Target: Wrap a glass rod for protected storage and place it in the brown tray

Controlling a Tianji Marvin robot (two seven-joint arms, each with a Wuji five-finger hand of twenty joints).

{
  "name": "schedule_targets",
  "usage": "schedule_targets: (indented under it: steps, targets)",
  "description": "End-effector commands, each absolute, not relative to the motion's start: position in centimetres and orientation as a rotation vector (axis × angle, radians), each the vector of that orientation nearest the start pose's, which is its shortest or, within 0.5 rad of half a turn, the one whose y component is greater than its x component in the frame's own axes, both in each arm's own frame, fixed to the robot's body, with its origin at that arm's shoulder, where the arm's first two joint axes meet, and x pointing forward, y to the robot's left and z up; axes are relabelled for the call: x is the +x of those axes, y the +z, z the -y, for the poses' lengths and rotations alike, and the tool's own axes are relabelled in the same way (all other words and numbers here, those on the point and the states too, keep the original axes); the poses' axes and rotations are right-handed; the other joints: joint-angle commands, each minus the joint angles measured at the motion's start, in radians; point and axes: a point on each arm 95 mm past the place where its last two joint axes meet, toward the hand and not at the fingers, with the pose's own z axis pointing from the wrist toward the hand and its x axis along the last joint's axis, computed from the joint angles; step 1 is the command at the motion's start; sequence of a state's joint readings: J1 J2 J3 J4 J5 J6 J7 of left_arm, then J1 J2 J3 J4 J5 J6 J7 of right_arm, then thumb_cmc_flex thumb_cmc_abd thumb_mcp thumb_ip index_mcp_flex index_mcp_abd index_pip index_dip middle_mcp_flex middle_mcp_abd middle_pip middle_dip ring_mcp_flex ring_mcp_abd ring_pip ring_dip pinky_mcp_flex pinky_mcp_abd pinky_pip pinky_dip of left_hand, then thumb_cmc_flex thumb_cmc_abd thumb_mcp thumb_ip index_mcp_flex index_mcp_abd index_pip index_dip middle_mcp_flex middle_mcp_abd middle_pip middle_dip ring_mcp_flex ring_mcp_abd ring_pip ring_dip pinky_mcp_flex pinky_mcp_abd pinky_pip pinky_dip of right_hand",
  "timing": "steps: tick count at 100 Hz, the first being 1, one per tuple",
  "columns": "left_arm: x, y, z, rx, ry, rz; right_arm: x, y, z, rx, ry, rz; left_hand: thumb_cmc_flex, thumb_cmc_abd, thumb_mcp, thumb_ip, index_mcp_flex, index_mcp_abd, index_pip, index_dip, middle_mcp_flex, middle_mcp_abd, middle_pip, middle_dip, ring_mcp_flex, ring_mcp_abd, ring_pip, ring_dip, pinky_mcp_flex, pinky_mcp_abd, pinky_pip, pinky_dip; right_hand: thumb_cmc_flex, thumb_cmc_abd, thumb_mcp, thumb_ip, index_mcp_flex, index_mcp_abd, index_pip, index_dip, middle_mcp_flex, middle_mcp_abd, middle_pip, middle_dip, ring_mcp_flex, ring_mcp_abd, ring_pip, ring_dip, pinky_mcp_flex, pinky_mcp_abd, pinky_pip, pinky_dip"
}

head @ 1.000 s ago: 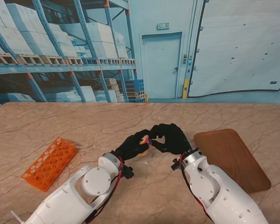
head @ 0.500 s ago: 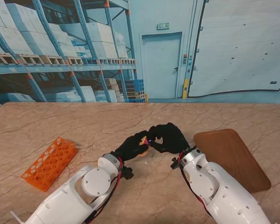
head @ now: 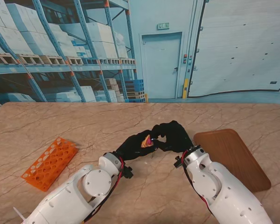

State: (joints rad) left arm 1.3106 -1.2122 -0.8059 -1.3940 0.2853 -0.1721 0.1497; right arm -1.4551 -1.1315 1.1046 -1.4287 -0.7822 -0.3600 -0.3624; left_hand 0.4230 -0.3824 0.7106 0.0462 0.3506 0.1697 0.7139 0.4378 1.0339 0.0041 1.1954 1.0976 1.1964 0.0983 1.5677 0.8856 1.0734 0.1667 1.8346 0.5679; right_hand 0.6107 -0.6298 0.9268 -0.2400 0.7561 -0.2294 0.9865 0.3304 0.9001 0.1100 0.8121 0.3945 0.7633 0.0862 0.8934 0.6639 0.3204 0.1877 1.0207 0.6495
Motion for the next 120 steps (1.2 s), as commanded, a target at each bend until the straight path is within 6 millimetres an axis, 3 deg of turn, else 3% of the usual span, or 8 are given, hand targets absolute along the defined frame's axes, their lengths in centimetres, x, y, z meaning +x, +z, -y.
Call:
schedule_targets:
  steps: [1,19,27,39,48,78,95,120]
  targets:
    - [40.8,-33.7,14.5,-1.686,-2.221,-1.351,40.9,-31.6,-3.6,1.076,2.075,-1.282,-0.017,-0.064,-0.099,-0.079,-0.013,-0.042,-0.032,-0.020,-0.040,-0.031,-0.025,0.013,-0.032,0.032,-0.012,0.027,0.010,-0.017,0.251,-0.052,0.046,0.063,0.002,-0.005,0.066,-0.065,0.065,0.041,0.024,-0.028,0.027,0.002,-0.011,-0.030,0.022,0.010,-0.006,0.010,0.020,-0.005]
    - [40.7,-33.7,14.5,-1.700,-2.228,-1.342,41.1,-31.3,-3.2,1.062,2.066,-1.282,-0.056,0.026,-0.268,-0.081,-0.012,-0.043,-0.034,-0.020,-0.051,-0.008,-0.047,0.004,-0.037,0.045,-0.005,0.042,0.011,-0.013,0.259,-0.071,0.046,0.063,0.002,-0.005,0.067,-0.063,0.063,0.046,0.024,-0.028,0.028,0.001,-0.014,-0.030,0.020,0.009,-0.007,0.009,0.020,-0.006]
    - [40.6,-33.7,14.5,-1.761,-2.234,-1.302,41.1,-31.3,-3.2,1.059,2.066,-1.285,-0.003,0.200,-0.399,-0.056,-0.007,-0.044,-0.034,-0.020,-0.036,0.019,-0.039,-0.003,-0.018,0.063,0.031,0.034,0.017,-0.021,0.259,0.029,0.047,0.063,0.002,-0.005,0.067,-0.062,0.063,0.047,0.023,-0.027,0.028,0.001,-0.016,-0.030,0.019,0.008,-0.007,0.009,0.019,-0.006]
    - [40.4,-33.6,14.6,-1.840,-2.230,-1.264,41.1,-31.4,-3.1,1.050,2.067,-1.295,0.032,0.304,-0.321,-0.014,0.005,-0.046,-0.030,-0.018,-0.024,0.046,-0.034,-0.009,-0.013,0.100,0.047,0.028,0.016,0.017,0.259,0.073,0.046,0.061,0.004,-0.005,0.069,-0.063,0.062,0.049,0.025,-0.028,0.030,0.001,-0.018,-0.031,0.017,0.008,-0.007,0.009,0.019,-0.007]
    - [40.5,-33.7,14.6,-1.834,-2.232,-1.266,41.1,-31.3,-3.0,1.042,2.064,-1.299,0.009,0.306,-0.222,0.014,0.007,-0.049,-0.029,-0.017,-0.031,0.052,-0.050,-0.020,-0.031,0.112,0.026,0.019,0.011,0.037,0.255,0.027,0.046,0.060,0.005,-0.006,0.070,-0.062,0.061,0.050,0.025,-0.028,0.029,0.000,-0.018,-0.031,0.016,0.007,-0.007,0.009,0.019,-0.007]
    - [40.5,-33.7,14.6,-1.834,-2.246,-1.270,41.1,-30.9,-2.6,1.019,2.063,-1.288,0.118,0.239,0.074,-0.010,0.017,-0.067,-0.006,-0.004,-0.039,0.056,-0.069,-0.042,-0.050,0.131,-0.007,0.015,-0.001,0.073,0.236,-0.036,0.048,0.062,0.007,-0.009,0.071,-0.057,0.061,0.053,0.025,-0.025,0.032,0.002,-0.019,-0.031,0.015,0.007,-0.008,0.009,0.018,-0.008]
    - [40.4,-33.6,14.7,-1.842,-2.250,-1.264,41.2,-30.8,-2.5,1.015,2.059,-1.281,0.112,0.134,0.243,0.067,0.022,-0.077,0.007,0.003,-0.039,0.063,-0.088,-0.026,-0.042,0.124,-0.002,0.012,0.006,0.060,0.249,-0.040,0.048,0.063,0.007,-0.010,0.070,-0.058,0.060,0.055,0.024,-0.026,0.032,0.002,-0.019,-0.032,0.015,0.007,-0.009,0.009,0.017,-0.009]
    - [40.4,-33.6,14.7,-1.831,-2.265,-1.269,41.3,-30.5,-2.2,1.006,2.058,-1.273,0.129,-0.113,0.511,-0.002,0.043,-0.084,0.018,0.010,-0.024,0.084,-0.264,-0.093,-0.002,0.087,0.008,0.000,0.018,0.000,0.259,0.058,0.047,0.066,0.005,-0.009,0.068,-0.060,0.058,0.057,0.023,-0.028,0.033,0.002,-0.020,-0.034,0.014,0.007,-0.008,0.007,0.017,-0.009]
